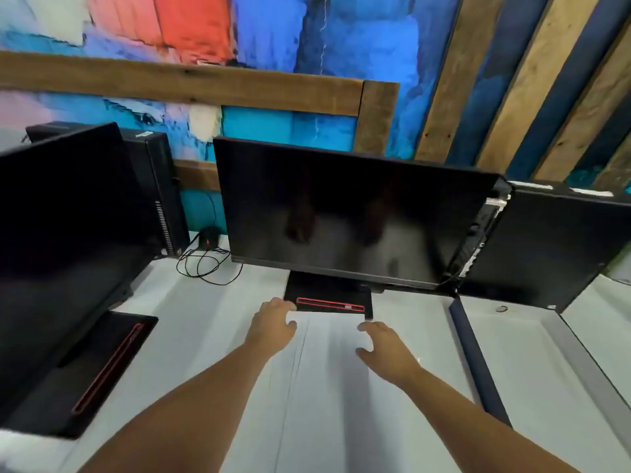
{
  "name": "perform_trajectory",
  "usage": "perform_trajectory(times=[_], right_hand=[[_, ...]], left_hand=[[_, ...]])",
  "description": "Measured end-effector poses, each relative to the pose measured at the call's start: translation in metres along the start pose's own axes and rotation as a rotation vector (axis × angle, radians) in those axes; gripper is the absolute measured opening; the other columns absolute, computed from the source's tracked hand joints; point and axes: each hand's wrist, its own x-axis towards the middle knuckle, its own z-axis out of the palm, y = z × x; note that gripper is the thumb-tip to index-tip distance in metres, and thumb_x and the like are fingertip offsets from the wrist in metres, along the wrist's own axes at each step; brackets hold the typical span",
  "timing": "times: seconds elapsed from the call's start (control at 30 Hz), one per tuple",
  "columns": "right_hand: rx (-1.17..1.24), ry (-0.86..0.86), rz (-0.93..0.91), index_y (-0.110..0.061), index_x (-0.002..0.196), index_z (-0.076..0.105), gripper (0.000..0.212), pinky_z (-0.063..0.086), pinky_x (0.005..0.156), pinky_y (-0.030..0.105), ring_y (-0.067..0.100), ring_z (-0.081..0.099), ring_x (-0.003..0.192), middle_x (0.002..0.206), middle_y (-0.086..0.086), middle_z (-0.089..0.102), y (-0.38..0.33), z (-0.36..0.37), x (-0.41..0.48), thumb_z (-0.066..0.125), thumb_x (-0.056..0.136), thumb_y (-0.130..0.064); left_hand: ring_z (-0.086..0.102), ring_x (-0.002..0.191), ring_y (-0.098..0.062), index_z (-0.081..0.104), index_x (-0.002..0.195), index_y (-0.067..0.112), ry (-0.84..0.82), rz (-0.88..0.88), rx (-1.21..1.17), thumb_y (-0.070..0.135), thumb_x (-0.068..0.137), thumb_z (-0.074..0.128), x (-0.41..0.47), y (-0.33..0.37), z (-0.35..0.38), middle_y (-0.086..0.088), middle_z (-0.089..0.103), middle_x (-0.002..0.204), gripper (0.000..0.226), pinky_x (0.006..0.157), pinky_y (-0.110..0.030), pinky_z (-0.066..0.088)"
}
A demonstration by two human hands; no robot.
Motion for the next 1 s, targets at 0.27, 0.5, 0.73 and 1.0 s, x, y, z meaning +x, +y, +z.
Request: perform_trajectory(times=[0.27,0.5,0.73,1.0], right_hand=[[-0.03,-0.133,0.14,-0.018,0.139,0.039,0.055,0.036,0.104,0.029,0.024,0.039,0.129,0.14,0.004,0.043,0.018,0.035,0.003,0.056,0.088,-0.027],[-0.153,-0.12,0.181,-0.021,0.142,0.034,0.063,0.036,0.106,0.033,0.023,0.035,0.132,0.146,0.0,0.036,0.029,0.059,-0.001,0.057,0.086,-0.039],[-0.112,-0.013,0.221,-0.02,0.14,0.036,0.067,0.028,0.11,0.033,0.028,0.026,0.138,0.152,0.007,0.024,0.028,0.066,-0.005,0.064,0.083,-0.043],[-0.018,0.05,0.432,-0.015,0.138,0.035,0.089,0.029,0.111,0.036,0.031,0.031,0.133,0.143,0.013,0.032,0.035,0.066,-0.004,0.074,0.068,-0.055]], left_hand=[[0.041,0.127,-0.019,0.05,0.133,0.018,-0.107,-0.058,0.031,0.018,0.093,0.051,0.01,-0.037,0.024,-0.001,0.047,0.138,0.041,0.104,-0.029,0.039],[0.034,0.136,-0.026,0.028,0.148,0.011,-0.193,-0.173,0.084,0.032,0.094,0.051,0.025,-0.056,0.034,-0.008,0.036,0.147,0.063,0.109,-0.034,0.035],[0.034,0.134,-0.024,0.034,0.146,0.015,-0.195,-0.162,0.174,0.038,0.09,0.053,0.025,-0.059,0.044,-0.005,0.038,0.144,0.063,0.106,-0.034,0.037],[0.049,0.118,-0.023,0.059,0.118,0.021,-0.143,-0.303,-0.052,0.02,0.076,0.066,0.031,-0.054,0.048,-0.002,0.049,0.129,0.043,0.095,-0.034,0.045]])
